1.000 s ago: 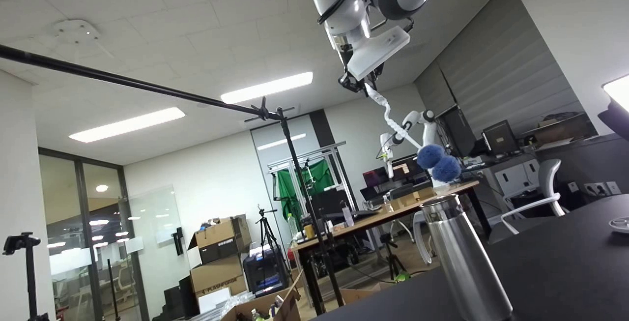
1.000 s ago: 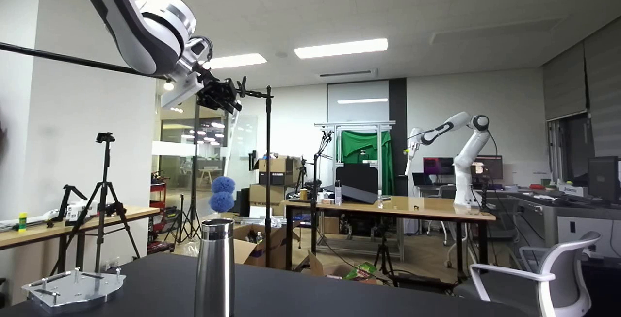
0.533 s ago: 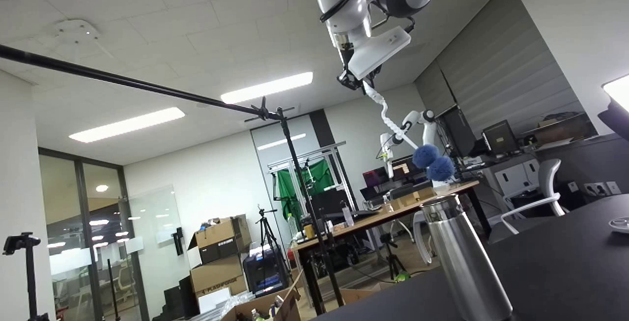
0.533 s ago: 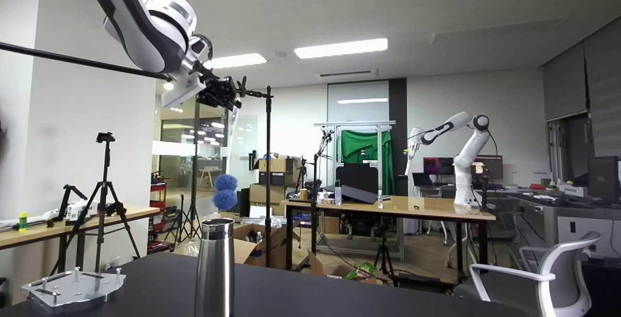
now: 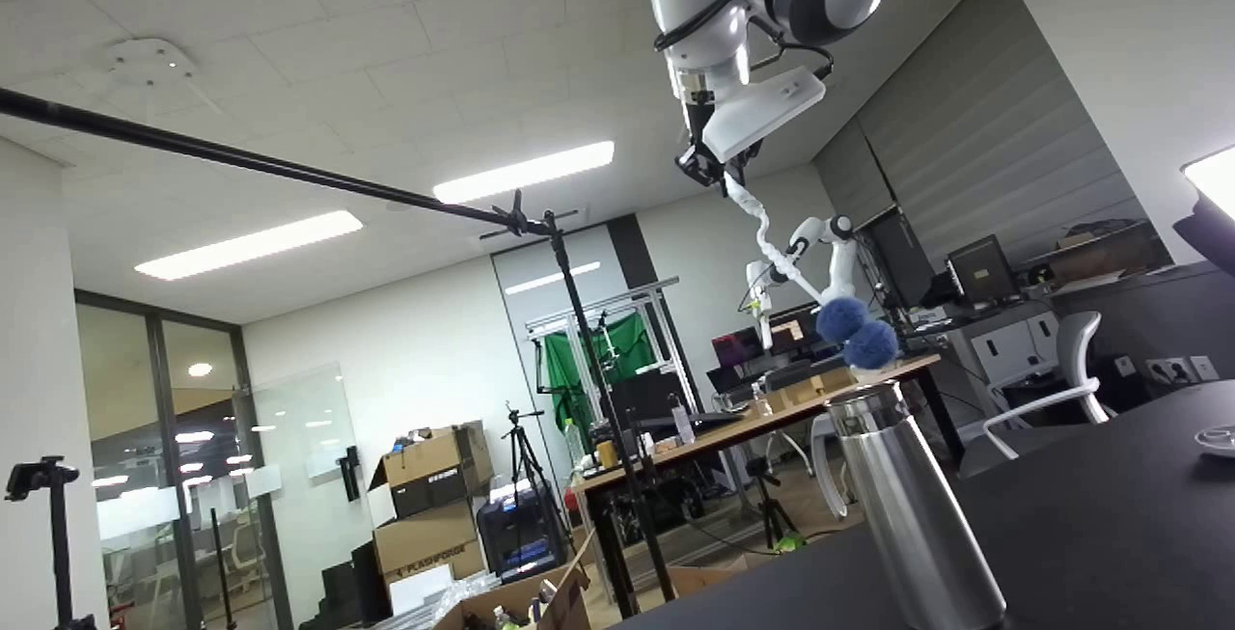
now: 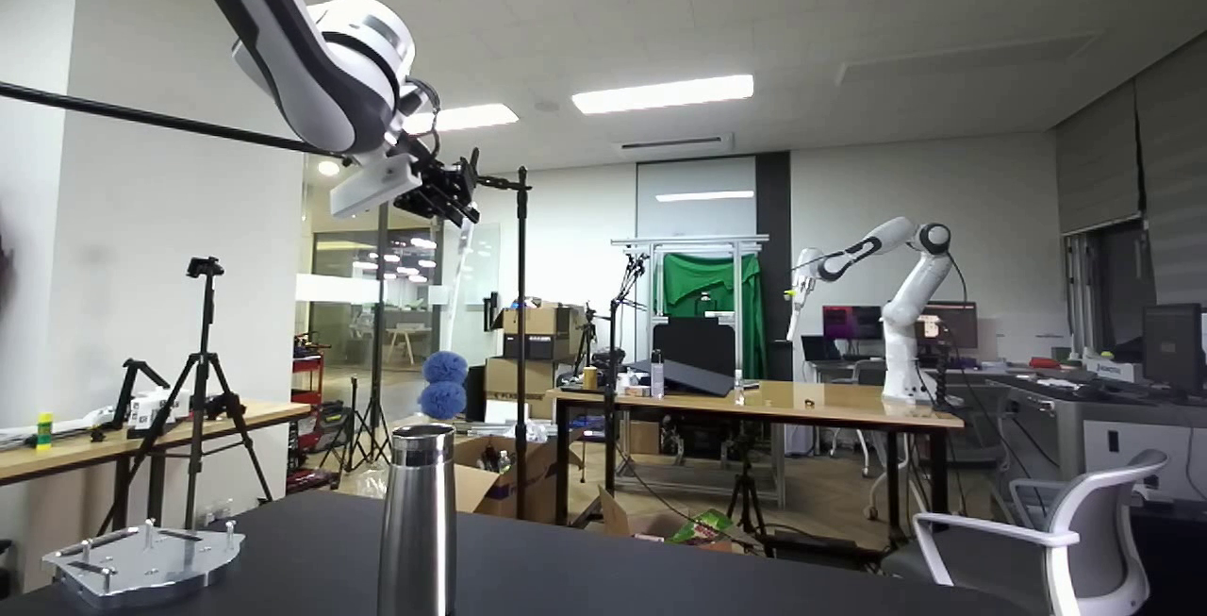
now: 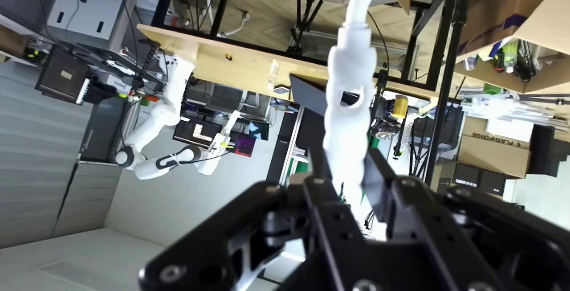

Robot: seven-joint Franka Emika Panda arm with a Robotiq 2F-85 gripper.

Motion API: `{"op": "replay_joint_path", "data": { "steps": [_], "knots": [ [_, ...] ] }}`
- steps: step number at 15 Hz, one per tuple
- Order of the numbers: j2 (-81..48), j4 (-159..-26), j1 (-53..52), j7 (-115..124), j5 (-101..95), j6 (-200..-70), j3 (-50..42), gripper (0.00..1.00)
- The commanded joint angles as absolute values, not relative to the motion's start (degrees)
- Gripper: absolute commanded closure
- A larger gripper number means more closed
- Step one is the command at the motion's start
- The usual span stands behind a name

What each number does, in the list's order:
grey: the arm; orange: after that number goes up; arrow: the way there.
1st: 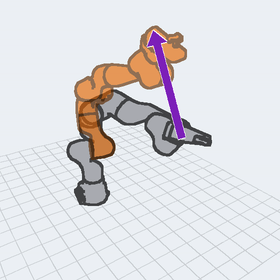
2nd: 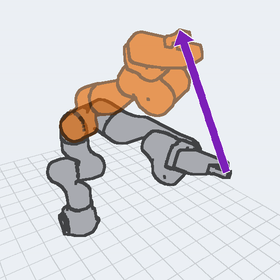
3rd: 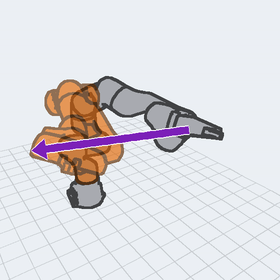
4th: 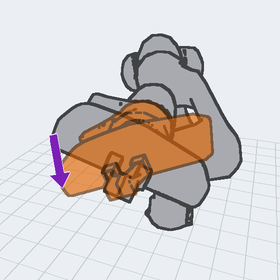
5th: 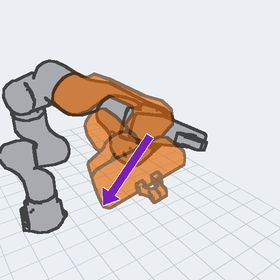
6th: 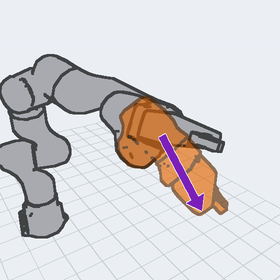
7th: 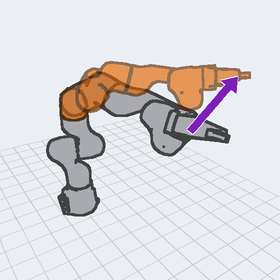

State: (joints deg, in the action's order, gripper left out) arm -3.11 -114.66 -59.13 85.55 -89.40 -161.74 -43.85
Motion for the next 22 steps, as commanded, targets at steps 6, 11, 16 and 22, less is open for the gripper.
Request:
{"op": "replay_joint_path", "data": {
  "steps": [6,11,16,22],
  "knots": [
    [-3.64,-114.14,-59.13,85.76,-89.40,-161.95,-43.88,0.75],
    [-4.07,-113.49,-59.24,85.96,-89.78,-161.97,-43.77,0.94],
    [-5.07,-112.94,-59.50,86.93,-90.10,-162.53,-43.44,0.94],
    [-7.10,-111.66,-59.18,90.72,-92.87,-164.95,-43.38,0.94]
  ]
}}
